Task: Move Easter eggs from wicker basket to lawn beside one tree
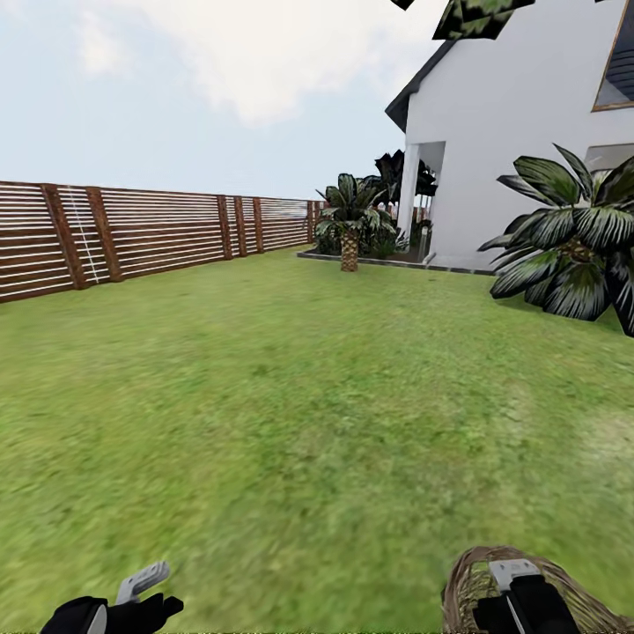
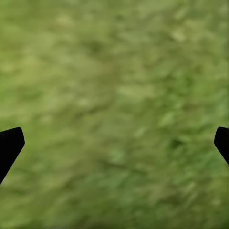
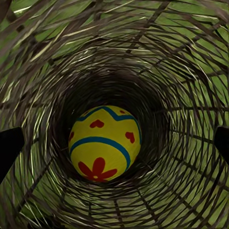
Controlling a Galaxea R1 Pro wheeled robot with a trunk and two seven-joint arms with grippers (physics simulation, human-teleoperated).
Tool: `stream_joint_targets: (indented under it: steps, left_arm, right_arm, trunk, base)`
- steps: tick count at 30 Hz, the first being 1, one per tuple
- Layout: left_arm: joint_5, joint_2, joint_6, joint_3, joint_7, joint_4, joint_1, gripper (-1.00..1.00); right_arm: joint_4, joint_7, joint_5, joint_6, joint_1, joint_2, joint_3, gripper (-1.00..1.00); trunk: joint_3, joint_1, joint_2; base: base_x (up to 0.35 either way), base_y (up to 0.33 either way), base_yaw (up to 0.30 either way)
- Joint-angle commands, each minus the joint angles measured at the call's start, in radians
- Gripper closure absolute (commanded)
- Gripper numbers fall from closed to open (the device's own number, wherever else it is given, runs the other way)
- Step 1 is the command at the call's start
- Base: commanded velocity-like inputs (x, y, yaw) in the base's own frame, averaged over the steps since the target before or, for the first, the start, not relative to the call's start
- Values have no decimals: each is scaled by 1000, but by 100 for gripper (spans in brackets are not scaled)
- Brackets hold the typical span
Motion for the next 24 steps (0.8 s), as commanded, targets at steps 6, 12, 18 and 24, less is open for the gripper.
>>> stream_joint_targets:
  steps: [6,12,18,24]
  left_arm:
    - [4,-1,7,3,-1,-1,0,-100]
    - [4,0,7,3,-1,-1,-1,-100]
    - [5,2,8,1,-1,-2,-1,-100]
    - [7,4,8,2,-5,-4,0,-100]
  right_arm:
    - [-1,10,11,4,-1,-1,-2,-100]
    - [-1,10,11,4,-1,-2,-4,-100]
    - [-1,10,11,4,-1,-3,-4,-100]
    - [-1,10,11,4,-1,-2,-4,-100]
  trunk:
    - [-20,23,-43]
    - [-39,46,-85]
    - [-58,69,-127]
    - [-80,75,-135]
  base:
    - [0,0,0]
    - [0,0,0]
    - [0,0,0]
    - [0,0,0]
